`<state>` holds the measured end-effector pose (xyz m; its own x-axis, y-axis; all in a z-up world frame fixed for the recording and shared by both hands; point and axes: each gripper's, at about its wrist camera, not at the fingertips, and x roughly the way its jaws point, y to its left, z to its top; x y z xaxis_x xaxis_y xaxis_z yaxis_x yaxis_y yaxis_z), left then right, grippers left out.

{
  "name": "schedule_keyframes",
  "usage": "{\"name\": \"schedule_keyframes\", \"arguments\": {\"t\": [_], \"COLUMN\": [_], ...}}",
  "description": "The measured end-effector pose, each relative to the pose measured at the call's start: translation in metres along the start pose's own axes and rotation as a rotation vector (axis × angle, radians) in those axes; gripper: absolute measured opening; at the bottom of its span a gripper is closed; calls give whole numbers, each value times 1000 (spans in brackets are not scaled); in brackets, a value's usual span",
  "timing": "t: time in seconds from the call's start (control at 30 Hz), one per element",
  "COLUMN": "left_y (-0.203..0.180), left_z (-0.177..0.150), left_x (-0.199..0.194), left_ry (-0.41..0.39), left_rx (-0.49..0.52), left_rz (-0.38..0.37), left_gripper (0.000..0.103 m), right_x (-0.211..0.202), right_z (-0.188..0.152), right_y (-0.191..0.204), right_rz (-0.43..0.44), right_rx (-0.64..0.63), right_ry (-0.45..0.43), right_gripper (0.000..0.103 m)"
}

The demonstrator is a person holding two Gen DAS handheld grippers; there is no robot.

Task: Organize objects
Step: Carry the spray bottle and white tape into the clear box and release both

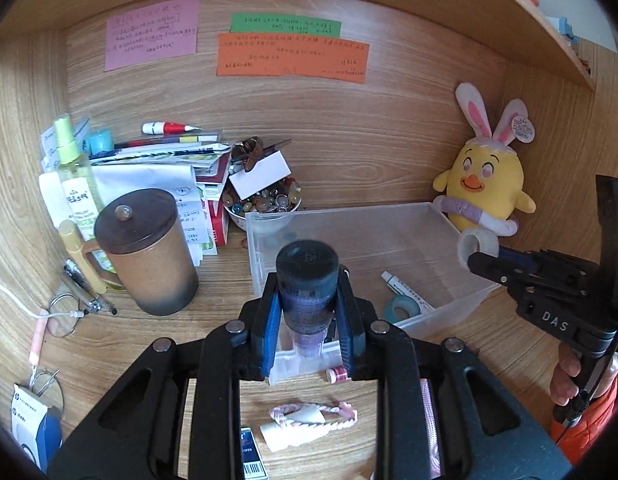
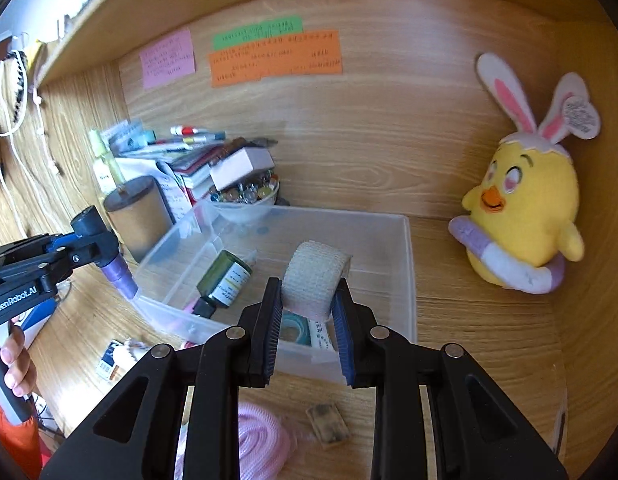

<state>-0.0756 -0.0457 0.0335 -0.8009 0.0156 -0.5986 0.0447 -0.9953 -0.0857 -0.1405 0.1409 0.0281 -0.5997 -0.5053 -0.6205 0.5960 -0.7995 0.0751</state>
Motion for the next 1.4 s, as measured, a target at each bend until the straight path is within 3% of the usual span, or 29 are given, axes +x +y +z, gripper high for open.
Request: {"name": "schedule_keyframes", "arguments": {"t": [0.23,0.5,0.6,0.67,0.93,1.03,1.1,1.4], "left_y": [-5,-1,1,2,3,6,9,31], "left_z": [7,10,7,4,-3,-5,-9,-37], "left_x": [19,44,56,62,49,37,29,0], "left_ry": [6,64,109,131,114,98,88,93], "left_rx": [34,28,21,15,17,15,16,-14], "left_rz": [26,-2,-18,-31,-35,-31,-15,31], "left_gripper": [25,25,25,25,25,34,49,87], "right_x": [41,53,51,47,22,9,1,-20], "right_z": [-4,-8,-6,-6,-6,-8,-9,-29], "right_y": [-8,-6,-5,-5,-2,0,1,-4], "right_rz": [-32,-34,-40,-39,-24,-23,-29,-28], "right_rx": [3,-21,-28,-28,-36,-37,-40,-22], "right_ry": [105,153,154,147,102,74,58,53], "right_gripper": [23,23,31,43,50,55,58,60]}}
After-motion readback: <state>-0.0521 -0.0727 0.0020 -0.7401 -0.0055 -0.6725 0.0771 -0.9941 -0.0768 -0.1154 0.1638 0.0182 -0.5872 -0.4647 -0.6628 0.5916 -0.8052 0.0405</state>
